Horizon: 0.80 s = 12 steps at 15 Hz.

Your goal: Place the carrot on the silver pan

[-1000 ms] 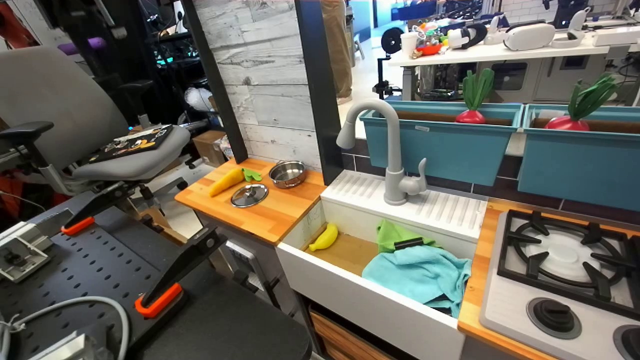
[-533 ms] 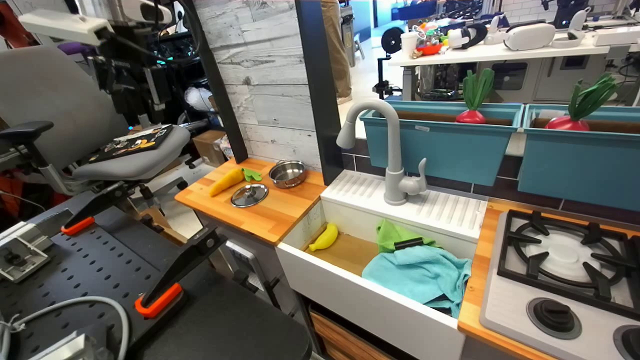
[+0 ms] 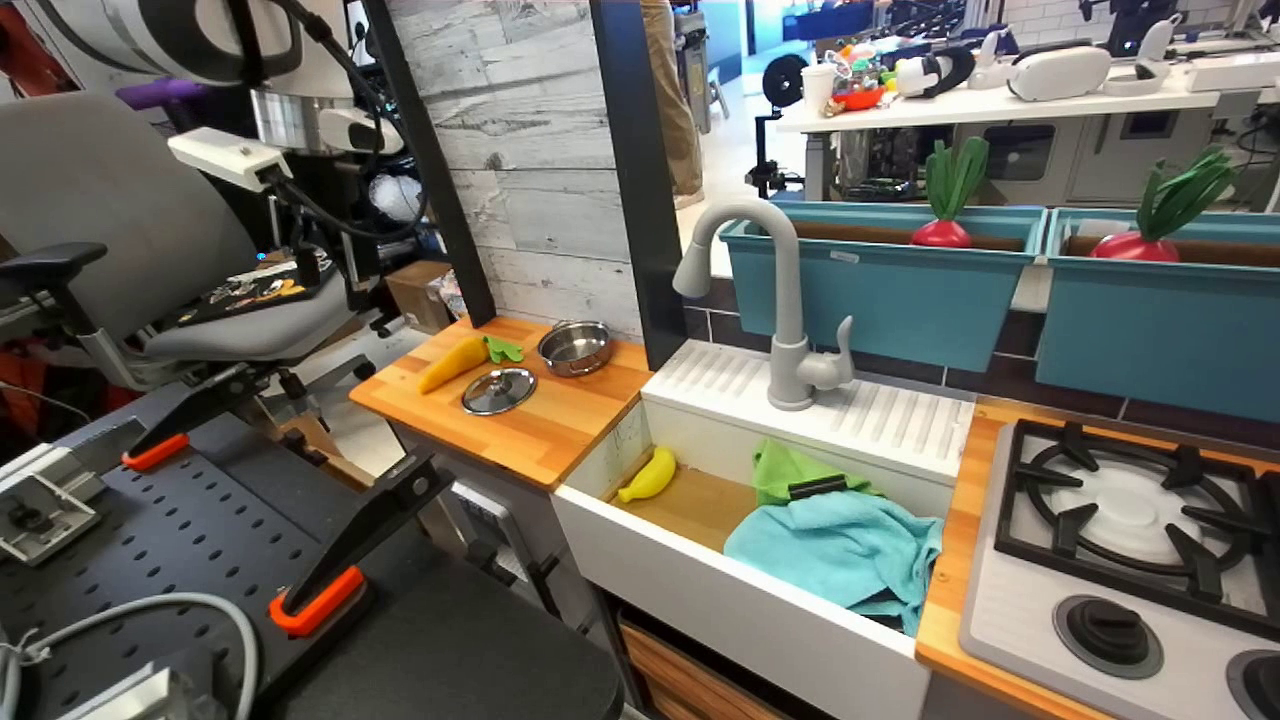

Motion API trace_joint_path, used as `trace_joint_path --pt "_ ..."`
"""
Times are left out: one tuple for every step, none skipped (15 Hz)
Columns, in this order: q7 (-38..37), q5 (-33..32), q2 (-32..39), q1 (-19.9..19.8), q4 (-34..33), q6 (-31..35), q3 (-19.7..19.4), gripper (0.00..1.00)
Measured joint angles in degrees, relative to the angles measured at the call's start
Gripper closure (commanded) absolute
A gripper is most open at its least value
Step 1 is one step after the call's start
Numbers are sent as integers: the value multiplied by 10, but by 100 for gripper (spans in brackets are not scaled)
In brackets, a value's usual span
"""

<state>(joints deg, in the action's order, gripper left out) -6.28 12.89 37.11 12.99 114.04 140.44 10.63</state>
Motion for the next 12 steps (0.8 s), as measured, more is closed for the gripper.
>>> trace_joint_path --pt "-22 -5 15 8 -15 0 -5 0" --pt "-43 -10 29 17 -29 0 -11 0" --pt "-65 -17 42 26 -41 0 -18 0" --pt "-85 -25 53 34 -52 0 -26 0" --pt "-103 -32 63 42 -62 0 -34 0" --pt "-119 -40 71 49 -70 0 -41 0" --pt "-131 -48 79 55 -77 0 -49 0" --pt "-142 -55 86 60 -82 0 -57 0" --pt "-152 -62 91 64 -87 0 -64 0" --pt "-161 -69 97 68 -91 0 -73 0" --pt "-169 -74 101 71 -95 0 -81 0" --pt "-177 -80 105 74 -98 1 -89 0"
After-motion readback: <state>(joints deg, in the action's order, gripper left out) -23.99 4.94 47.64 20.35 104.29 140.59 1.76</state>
